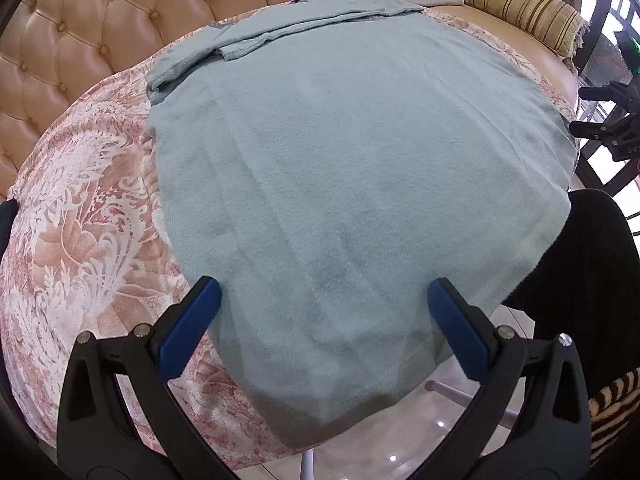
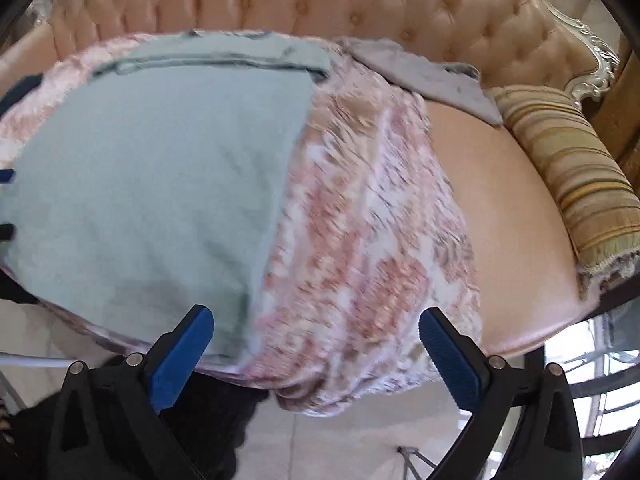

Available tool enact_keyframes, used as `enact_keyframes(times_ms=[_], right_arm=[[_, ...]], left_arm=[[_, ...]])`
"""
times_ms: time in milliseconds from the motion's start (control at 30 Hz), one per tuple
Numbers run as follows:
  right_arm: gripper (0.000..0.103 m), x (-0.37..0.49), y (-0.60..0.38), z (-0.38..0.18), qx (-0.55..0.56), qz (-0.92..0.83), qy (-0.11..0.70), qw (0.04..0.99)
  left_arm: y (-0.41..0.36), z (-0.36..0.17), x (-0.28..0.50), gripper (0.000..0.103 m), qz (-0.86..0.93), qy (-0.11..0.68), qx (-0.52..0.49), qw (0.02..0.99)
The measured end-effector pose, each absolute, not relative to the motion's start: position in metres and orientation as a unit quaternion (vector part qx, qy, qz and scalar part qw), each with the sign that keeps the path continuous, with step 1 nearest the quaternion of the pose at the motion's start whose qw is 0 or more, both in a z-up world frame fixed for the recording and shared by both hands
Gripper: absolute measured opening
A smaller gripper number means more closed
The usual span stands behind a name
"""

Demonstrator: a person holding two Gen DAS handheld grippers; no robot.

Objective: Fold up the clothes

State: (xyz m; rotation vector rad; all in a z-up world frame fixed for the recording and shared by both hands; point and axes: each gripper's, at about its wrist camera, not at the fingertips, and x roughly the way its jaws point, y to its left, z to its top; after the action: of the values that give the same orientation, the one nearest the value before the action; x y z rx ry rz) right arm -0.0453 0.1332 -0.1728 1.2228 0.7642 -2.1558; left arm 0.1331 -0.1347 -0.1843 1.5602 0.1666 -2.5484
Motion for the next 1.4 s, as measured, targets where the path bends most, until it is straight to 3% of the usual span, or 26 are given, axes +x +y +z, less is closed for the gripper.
enact_keyframes(times_ms=[233, 333, 467, 633, 933, 1067, 1200, 1400], right_arm=[[0.103, -0.069, 0.134, -0.184, 0.455, -0.795, 0.338, 0.216], [0.103, -0.063, 0.139, -0.169, 0.455, -0.801, 0.3, 0.248], [0.103, -0.038, 0.112, -0.182, 0.445, -0.772, 0.362, 0.275], [0.103, -0.057, 0.129, -0.181, 0.467, -0.788, 0.328, 0.231], [0.103, -0.033, 0.039, -0.172, 0.423, -0.78, 0.317, 0.336], [0.103, -0.04, -0.009, -0.185, 0.411, -0.764, 0.343, 0.36], [0.103, -0.057, 0.011, -0.19, 0.444, -0.759, 0.314, 0.358], [0.103, -0.078, 0.041, -0.179, 0.458, -0.769, 0.292, 0.337]], left_arm=[[-0.133, -0.185, 0.133, 0.103, -0.849, 0.056, 0.521, 0.073], [-0.133, -0.186, 0.133, 0.103, -0.85, 0.056, 0.518, 0.074], [-0.133, -0.185, 0.134, 0.103, -0.85, 0.055, 0.52, 0.073], [-0.132, -0.186, 0.133, 0.103, -0.848, 0.056, 0.521, 0.074], [-0.155, -0.147, 0.11, 0.103, -0.869, 0.071, 0.479, 0.105], [-0.202, -0.168, 0.082, 0.103, -0.851, 0.118, 0.491, 0.144], [-0.234, -0.188, 0.084, 0.103, -0.841, 0.171, 0.496, 0.13], [-0.244, -0.17, 0.093, 0.103, -0.844, 0.159, 0.487, 0.156]])
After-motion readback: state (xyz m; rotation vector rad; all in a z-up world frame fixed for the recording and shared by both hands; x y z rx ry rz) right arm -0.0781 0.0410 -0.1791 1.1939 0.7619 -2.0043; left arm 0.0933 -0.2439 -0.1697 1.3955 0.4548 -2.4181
